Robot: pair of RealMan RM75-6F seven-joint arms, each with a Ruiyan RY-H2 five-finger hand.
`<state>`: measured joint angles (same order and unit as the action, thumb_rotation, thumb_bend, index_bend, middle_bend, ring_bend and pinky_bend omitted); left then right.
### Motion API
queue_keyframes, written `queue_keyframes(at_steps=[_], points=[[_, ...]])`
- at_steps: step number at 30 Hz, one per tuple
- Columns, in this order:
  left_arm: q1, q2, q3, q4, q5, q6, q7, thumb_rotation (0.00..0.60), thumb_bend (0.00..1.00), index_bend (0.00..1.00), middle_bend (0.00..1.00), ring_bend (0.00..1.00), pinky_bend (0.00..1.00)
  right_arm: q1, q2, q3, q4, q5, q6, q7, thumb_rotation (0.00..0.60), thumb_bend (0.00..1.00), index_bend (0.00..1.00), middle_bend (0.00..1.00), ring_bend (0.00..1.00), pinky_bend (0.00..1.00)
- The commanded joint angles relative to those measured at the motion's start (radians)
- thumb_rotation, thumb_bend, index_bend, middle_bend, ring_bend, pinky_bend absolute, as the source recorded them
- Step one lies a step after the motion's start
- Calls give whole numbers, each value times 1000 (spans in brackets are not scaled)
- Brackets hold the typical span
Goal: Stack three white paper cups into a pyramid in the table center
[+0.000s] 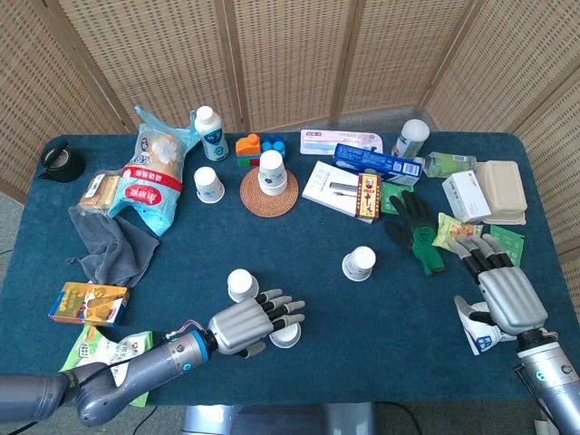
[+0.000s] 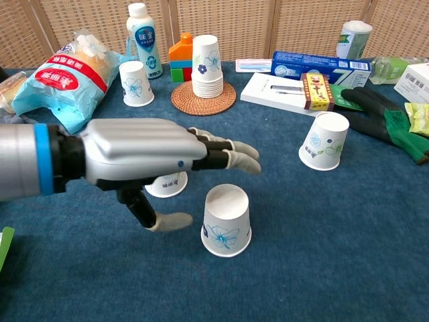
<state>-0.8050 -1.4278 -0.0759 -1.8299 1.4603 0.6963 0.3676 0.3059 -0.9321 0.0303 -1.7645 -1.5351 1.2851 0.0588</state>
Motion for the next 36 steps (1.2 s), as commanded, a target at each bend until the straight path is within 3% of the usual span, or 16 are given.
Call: queue_keyframes(at_steps=[1,11,23,29,36], points=[[-19,-23,-1,14,-29,-13,14,600,476,0,0,0,79,-4,2,1,1,-1,3,3,600,373,0,0,0,74],[-58,-76,11,47,-81,-21,40,600,475,0,0,0,88,-19,4,0,10,-5,10,20,600,375,0,0,0,74],[-83,-137,19,103,-107,6,51,600,476,29,0,56,181,-34,1,0,24,-5,15,34,600,373,0,0,0,74],[-90,-163,20,130,-106,21,29,600,475,108,21,145,291,-39,3,3,27,-2,16,39,600,374,0,0,0,74],[-95,-192,21,161,-82,43,-9,600,476,254,158,279,472,-43,1,4,32,1,14,46,600,372,0,0,0,81]])
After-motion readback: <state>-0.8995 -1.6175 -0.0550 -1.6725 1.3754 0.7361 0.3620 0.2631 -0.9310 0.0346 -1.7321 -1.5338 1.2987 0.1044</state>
